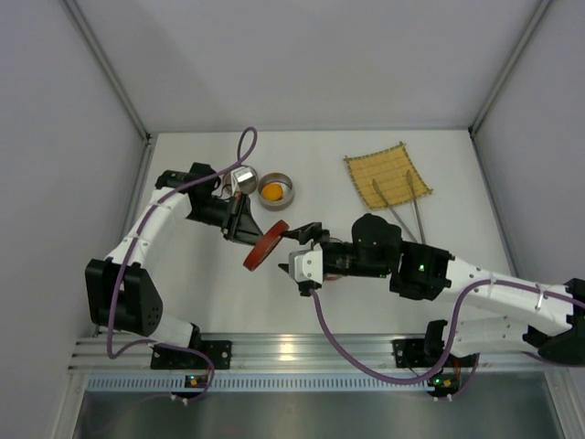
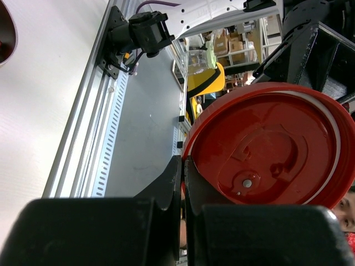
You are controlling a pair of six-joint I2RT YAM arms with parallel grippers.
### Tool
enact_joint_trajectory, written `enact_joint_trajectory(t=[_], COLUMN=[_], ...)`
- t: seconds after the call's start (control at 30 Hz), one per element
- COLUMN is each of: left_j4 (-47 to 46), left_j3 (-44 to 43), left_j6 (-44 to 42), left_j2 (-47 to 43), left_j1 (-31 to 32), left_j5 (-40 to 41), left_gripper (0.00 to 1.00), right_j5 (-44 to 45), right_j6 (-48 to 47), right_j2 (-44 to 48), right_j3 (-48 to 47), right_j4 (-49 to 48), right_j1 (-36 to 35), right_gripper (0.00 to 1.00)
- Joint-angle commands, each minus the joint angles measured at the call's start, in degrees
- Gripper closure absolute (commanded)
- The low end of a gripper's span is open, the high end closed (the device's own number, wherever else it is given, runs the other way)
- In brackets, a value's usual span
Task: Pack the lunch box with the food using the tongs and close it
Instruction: Pick up the box lid from the center of the board.
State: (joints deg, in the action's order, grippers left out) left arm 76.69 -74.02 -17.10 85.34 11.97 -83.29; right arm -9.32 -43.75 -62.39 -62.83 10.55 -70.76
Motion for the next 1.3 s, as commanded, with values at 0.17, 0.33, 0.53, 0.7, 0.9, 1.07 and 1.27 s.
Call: enact_joint_trajectory(t=[0.17,0.33,0.53,0.7,0.9,1.07,1.27], left_j4=[1.27,2.59,3.03,5.22,9.61,9.45,9.36], left_j3=[-0.51,-1.74,-2.09,-2.36,-3.5,-7.01,-14.74], left_j6=[-1.7,-3.46,-3.9,-7.23,-12.51,-11.29,-6.81], left_j2=[-1.23,-0.53,-0.35,-0.35,0.09,1.84,6.33], left_j1=[0.78,0.95,0.95,0.95,0.6,0.07,0.07], left_j5=[-12.6,-11.11,-12.6,-12.51,-12.52,-12.52,-12.6], left_gripper=[1.0,1.0,1.0,1.0,1.0,1.0,1.0], right_j5=[-10.8,-14.84,-12.23,-3.44,6.59,8.71,8.79], right_j6=[-0.46,-0.64,-0.91,3.75,9.55,9.91,7.1], right_j2=[-0.71,-2.47,-2.21,0.69,4.82,5.0,3.07], right_j3=[-5.28,-7.57,-6.87,-2.48,2.0,3.33,2.45], right_j4=[6.41,13.79,13.99,5.2,-5.7,-8.52,-12.21], right_j1=[-1.66,-1.66,-1.75,-1.75,-1.75,-1.75,-2.8], right_gripper=[0.46,0.59,0.62,0.52,0.28,0.24,0.24])
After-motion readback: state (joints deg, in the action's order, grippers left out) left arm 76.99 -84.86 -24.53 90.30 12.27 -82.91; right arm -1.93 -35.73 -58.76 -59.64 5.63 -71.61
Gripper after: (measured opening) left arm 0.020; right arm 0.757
